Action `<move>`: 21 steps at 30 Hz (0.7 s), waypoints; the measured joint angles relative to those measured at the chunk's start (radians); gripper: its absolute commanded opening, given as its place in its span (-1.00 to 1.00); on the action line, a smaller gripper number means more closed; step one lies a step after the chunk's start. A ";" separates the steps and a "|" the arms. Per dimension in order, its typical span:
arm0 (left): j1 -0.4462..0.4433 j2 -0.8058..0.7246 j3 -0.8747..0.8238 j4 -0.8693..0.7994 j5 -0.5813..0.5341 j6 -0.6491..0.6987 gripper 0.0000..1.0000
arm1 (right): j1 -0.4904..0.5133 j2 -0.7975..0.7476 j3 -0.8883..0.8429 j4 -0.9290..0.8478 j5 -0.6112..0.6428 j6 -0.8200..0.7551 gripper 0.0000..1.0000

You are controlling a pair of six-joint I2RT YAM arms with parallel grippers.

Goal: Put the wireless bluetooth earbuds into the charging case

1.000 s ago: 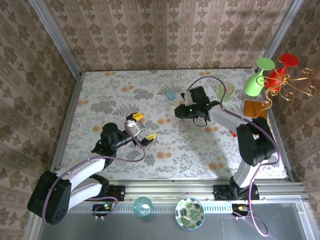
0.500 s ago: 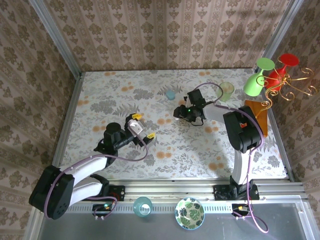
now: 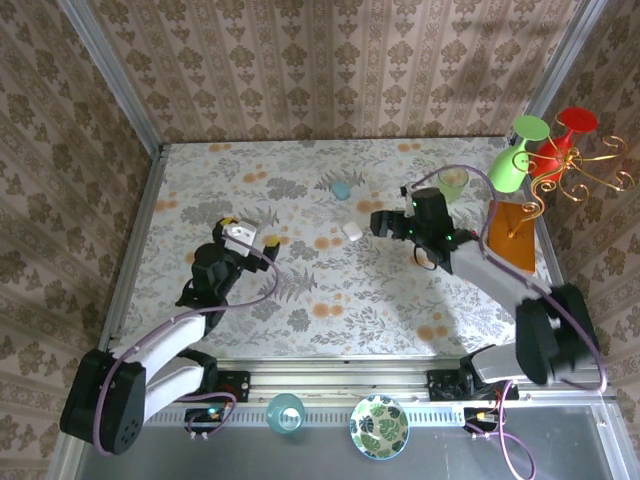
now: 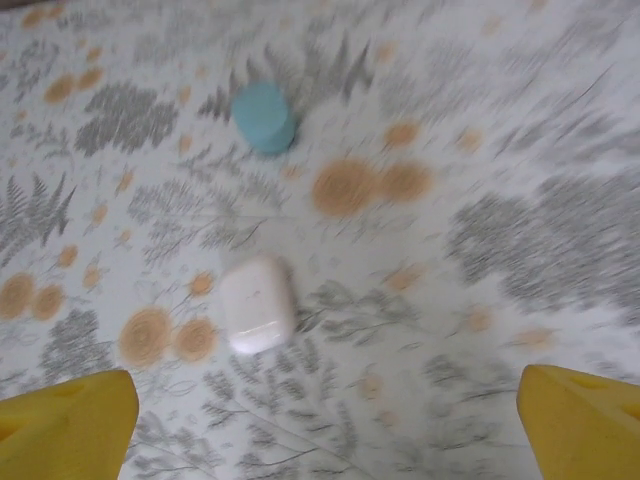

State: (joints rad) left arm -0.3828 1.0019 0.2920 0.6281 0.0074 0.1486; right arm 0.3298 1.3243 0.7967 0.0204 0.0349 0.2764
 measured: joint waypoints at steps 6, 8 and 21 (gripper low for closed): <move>0.084 -0.013 -0.006 -0.014 -0.092 0.006 1.00 | -0.022 -0.134 -0.215 0.169 0.195 -0.179 1.00; 0.112 0.004 -0.006 -0.015 -0.112 0.012 1.00 | -0.040 -0.134 -0.275 0.212 0.224 -0.211 1.00; 0.315 0.370 -0.012 0.184 -0.007 0.000 1.00 | -0.265 -0.007 -0.440 0.597 0.140 -0.244 1.00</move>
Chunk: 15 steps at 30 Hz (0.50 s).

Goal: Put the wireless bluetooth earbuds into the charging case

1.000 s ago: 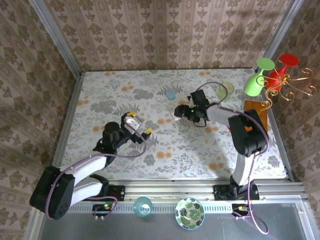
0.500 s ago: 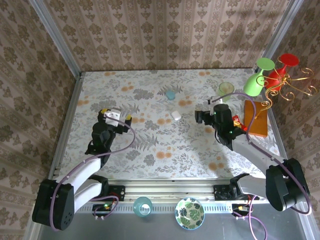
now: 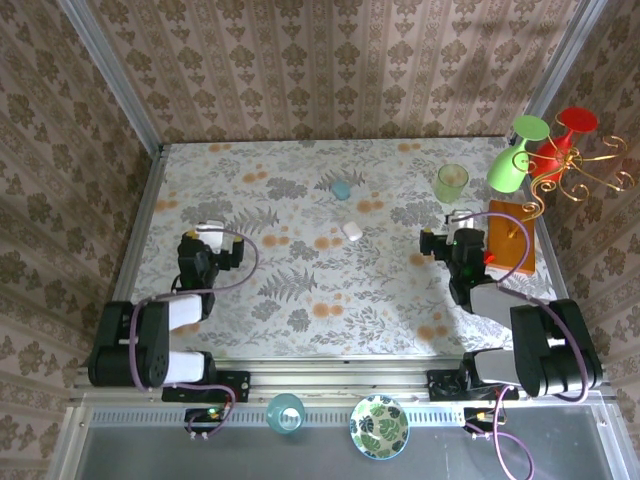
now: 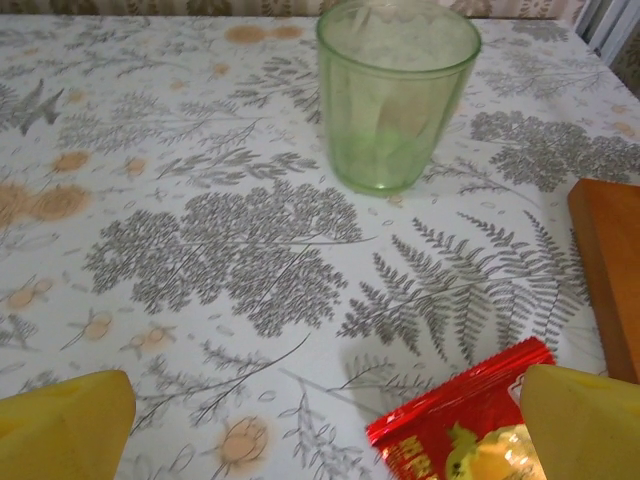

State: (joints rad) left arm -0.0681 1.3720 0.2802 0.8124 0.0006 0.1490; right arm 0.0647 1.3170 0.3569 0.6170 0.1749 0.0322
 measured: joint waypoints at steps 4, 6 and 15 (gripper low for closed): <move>0.039 0.124 0.054 0.051 0.047 -0.013 1.00 | -0.027 0.063 0.005 0.092 -0.053 -0.002 1.00; 0.050 0.167 0.072 0.071 0.055 -0.023 1.00 | -0.039 0.120 0.005 0.151 -0.079 0.000 1.00; 0.056 0.180 0.093 0.073 0.022 -0.059 1.00 | -0.060 0.215 0.015 0.218 -0.109 0.013 1.00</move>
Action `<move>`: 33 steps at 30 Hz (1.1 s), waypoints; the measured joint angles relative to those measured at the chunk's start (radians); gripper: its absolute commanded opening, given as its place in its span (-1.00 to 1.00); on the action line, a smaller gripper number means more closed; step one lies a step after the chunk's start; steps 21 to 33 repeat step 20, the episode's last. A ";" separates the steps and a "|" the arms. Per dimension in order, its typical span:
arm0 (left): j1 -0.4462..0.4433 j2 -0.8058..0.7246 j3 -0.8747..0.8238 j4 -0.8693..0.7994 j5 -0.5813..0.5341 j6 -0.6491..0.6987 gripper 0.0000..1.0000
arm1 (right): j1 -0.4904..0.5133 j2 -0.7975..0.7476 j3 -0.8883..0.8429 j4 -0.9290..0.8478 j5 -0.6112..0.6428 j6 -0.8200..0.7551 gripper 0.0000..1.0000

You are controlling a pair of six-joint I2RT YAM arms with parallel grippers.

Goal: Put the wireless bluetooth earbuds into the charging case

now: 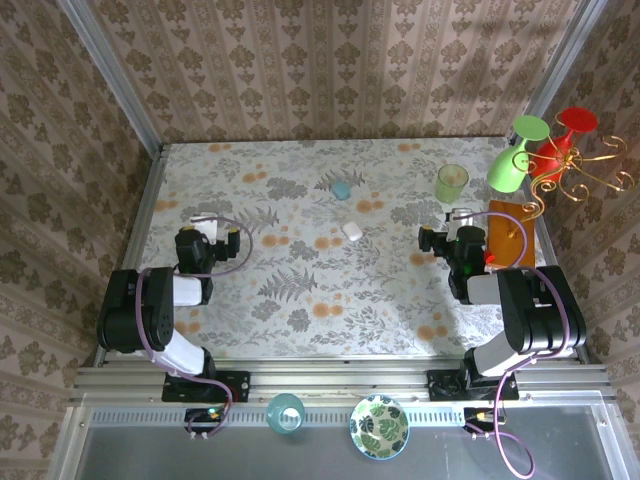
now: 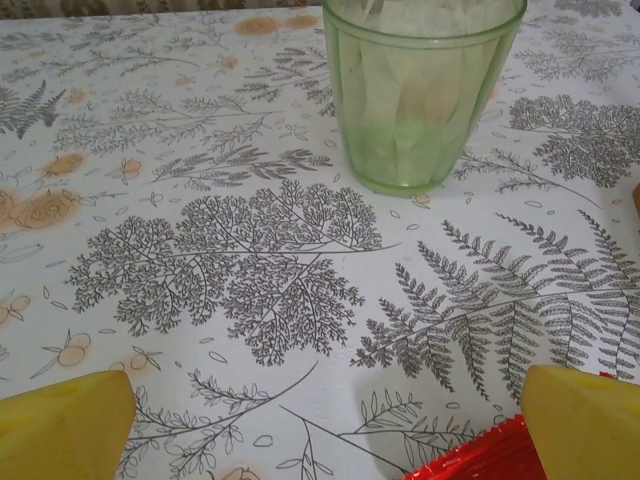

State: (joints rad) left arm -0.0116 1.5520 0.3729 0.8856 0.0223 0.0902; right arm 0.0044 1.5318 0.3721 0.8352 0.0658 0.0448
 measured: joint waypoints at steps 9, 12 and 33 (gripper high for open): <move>-0.008 0.000 0.001 0.001 -0.021 -0.002 1.00 | 0.000 0.000 0.005 0.001 0.000 0.004 1.00; -0.009 0.000 0.001 0.001 -0.023 -0.002 1.00 | 0.000 0.000 0.005 0.001 0.000 0.004 1.00; -0.009 0.000 0.001 0.001 -0.023 -0.002 1.00 | 0.000 0.000 0.006 0.001 0.000 0.003 1.00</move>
